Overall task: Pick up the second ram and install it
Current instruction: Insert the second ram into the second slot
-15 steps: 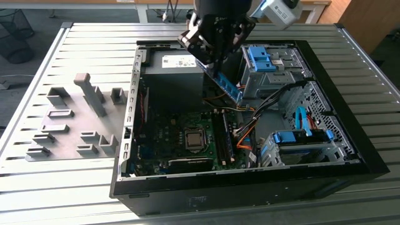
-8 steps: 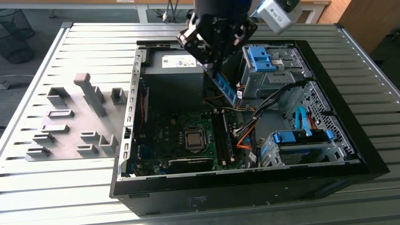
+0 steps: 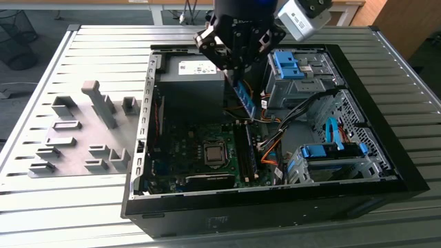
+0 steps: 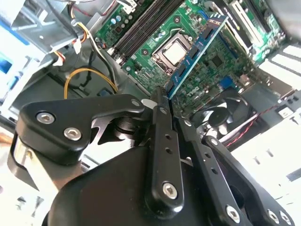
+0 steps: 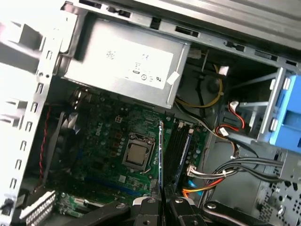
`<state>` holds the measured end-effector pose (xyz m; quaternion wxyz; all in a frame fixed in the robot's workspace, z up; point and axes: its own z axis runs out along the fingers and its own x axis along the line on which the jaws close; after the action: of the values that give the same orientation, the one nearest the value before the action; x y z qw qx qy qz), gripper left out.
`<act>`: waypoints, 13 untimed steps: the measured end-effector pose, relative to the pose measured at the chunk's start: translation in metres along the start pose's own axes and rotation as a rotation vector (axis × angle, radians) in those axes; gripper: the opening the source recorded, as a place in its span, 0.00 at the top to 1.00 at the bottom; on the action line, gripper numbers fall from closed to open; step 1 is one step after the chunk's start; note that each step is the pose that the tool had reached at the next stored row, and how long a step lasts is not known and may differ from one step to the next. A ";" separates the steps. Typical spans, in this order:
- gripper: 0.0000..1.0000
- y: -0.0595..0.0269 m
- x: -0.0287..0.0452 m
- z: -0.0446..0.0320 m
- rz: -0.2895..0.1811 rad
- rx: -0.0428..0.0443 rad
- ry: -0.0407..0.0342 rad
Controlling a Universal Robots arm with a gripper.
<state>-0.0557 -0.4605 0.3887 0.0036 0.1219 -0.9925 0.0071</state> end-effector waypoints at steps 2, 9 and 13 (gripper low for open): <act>0.86 0.0000 0.0000 0.0002 0.034 0.0006 0.0007; 0.86 0.0000 0.0000 0.0012 0.155 0.0020 0.0030; 0.86 0.0000 0.0000 0.0018 0.224 0.0022 0.0041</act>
<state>-0.0557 -0.4605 0.3869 0.0047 0.0099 -0.9999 0.0088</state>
